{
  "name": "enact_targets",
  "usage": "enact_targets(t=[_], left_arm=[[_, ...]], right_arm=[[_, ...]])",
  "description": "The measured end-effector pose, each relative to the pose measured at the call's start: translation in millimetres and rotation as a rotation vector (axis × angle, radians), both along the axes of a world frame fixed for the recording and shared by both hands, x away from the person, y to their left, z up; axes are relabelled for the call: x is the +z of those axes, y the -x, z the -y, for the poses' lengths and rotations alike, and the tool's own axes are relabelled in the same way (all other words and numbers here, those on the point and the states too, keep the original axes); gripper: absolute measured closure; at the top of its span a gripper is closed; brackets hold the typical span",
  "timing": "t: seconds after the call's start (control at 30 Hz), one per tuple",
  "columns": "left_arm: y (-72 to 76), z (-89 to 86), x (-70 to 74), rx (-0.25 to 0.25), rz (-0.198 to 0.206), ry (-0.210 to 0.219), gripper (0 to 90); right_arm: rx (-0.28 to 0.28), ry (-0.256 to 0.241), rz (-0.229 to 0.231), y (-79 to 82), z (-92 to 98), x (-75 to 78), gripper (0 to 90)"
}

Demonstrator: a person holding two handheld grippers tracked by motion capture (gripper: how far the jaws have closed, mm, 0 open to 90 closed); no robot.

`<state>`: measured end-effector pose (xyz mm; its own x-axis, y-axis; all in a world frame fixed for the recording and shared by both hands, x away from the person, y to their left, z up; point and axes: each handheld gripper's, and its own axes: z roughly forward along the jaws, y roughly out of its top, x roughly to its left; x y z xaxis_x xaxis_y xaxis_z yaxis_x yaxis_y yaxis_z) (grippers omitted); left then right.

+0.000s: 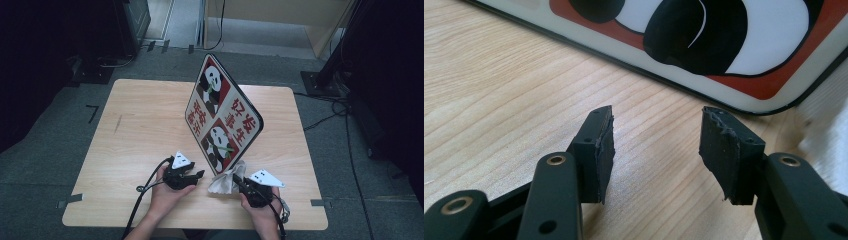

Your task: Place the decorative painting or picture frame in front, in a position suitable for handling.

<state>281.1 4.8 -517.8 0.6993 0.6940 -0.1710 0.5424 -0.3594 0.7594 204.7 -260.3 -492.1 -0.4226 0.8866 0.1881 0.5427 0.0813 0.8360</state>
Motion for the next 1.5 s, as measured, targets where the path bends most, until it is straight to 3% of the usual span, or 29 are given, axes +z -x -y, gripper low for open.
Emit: enact_targets(t=[0.17,0.33,0.37,0.47,0.67,0.73,0.87,0.97,1.3,1.5], left_arm=[[1.9,3.1,0.1,-0.023,0.005,-0.018,47.8],[4.9,7.9,0.1,-0.034,0.02,-0.05,47.1],[7.5,11.1,0.2,-0.042,0.036,-0.072,47.1],[14.4,21.0,-0.3,-0.062,0.049,-0.098,44.6],[22.8,39.6,-0.2,-0.051,0.067,-0.108,42.7],[25.1,44.7,-0.1,-0.044,0.076,-0.114,42.0],[30.7,54.1,-0.1,-0.035,0.116,-0.141,38.0],[32.4,57.7,0.2,-0.022,0.124,-0.139,36.4],[44.0,66.9,-0.1,-0.028,0.172,-0.174,31.0],[39.1,66.1,-0.3,-0.007,0.151,-0.162,31.2]], right_arm=[[0.009,-0.036,0.043,4.5,4.5,12.2,84.9],[0.03,-0.044,0.009,6.0,2.9,7.9,84.8],[0.031,-0.042,0.002,6.1,2.2,7.1,84.8],[0.03,-0.039,0.008,4.7,3.0,6.9,84.7],[-0.069,-0.013,0.039,1.5,17.0,13.7,84.6],[-0.084,-0.034,0.031,0.4,23.6,13.8,84.5],[-0.004,-0.096,0.034,0.5,28.4,14.7,84.4],[0.035,-0.109,0.044,2.6,24.1,17.3,84.3],[0.05,-0.18,0.078,-4.8,24.2,26.6,83.7],[0.103,-0.181,0.063,-6.0,13.5,23.4,83.4]])
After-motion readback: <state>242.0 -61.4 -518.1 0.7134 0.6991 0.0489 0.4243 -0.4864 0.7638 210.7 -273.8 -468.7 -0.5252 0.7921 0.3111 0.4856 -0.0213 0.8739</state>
